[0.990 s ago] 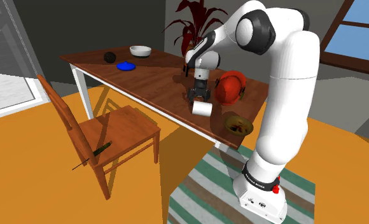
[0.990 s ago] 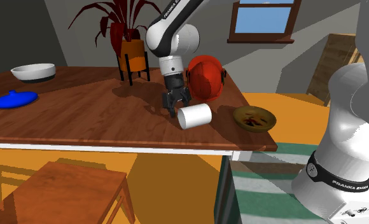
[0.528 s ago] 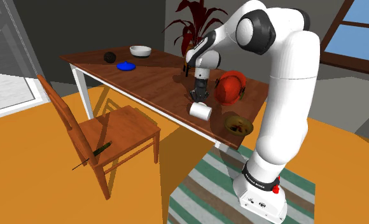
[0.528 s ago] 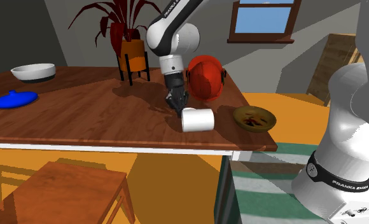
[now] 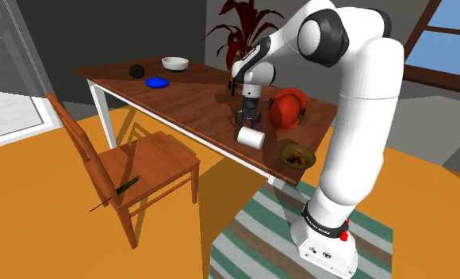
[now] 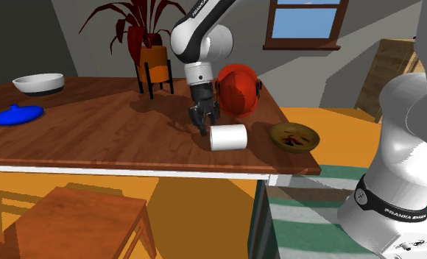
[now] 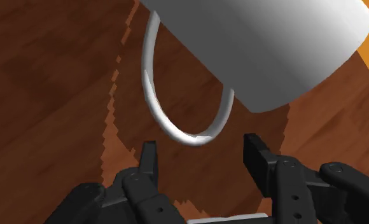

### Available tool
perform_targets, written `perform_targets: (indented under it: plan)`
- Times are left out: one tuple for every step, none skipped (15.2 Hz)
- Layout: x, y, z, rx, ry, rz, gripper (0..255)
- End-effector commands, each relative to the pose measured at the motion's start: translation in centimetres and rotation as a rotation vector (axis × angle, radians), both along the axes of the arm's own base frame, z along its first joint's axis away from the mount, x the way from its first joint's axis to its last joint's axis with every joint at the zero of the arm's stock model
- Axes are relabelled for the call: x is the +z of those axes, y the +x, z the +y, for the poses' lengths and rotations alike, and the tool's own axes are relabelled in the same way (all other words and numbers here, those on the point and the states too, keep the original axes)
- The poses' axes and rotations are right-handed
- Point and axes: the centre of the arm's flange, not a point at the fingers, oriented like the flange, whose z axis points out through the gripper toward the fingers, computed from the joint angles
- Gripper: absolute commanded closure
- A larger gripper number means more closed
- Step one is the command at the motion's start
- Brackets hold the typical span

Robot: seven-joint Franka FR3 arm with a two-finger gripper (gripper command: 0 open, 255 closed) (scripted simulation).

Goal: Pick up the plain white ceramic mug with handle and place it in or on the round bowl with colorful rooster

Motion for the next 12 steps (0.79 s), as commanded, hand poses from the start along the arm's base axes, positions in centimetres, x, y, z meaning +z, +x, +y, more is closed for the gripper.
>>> perform_targets:
  plan:
    - [2.2, -1.6, 0.8, -0.101, -0.09, -0.031, 0]
    - [3.6, -2.6, 1.6, -0.161, -0.148, -0.051, 0]
    - [5.0, -3.6, 2.6, -0.222, -0.205, -0.072, 0]
    - [6.1, -4.3, 3.5, -0.274, -0.254, -0.091, 0]
    - [5.5, -4.4, 3.6, -0.274, -0.254, -0.091, 0]
    - [5.0, -4.4, 3.6, -0.274, -0.254, -0.091, 0]
    - [4.5, -4.4, 3.6, -0.274, -0.254, -0.091, 0]
    - [4.0, -4.5, 3.6, -0.274, -0.254, -0.091, 0]
    - [3.4, -4.5, 3.7, -0.274, -0.254, -0.091, 0]
    - [2.9, -4.5, 3.7, -0.274, -0.254, -0.091, 0]
    - [2.4, -4.6, 3.7, -0.274, -0.254, -0.091, 0]
    - [2.1, -4.6, 3.7, -0.274, -0.254, -0.091, 0]
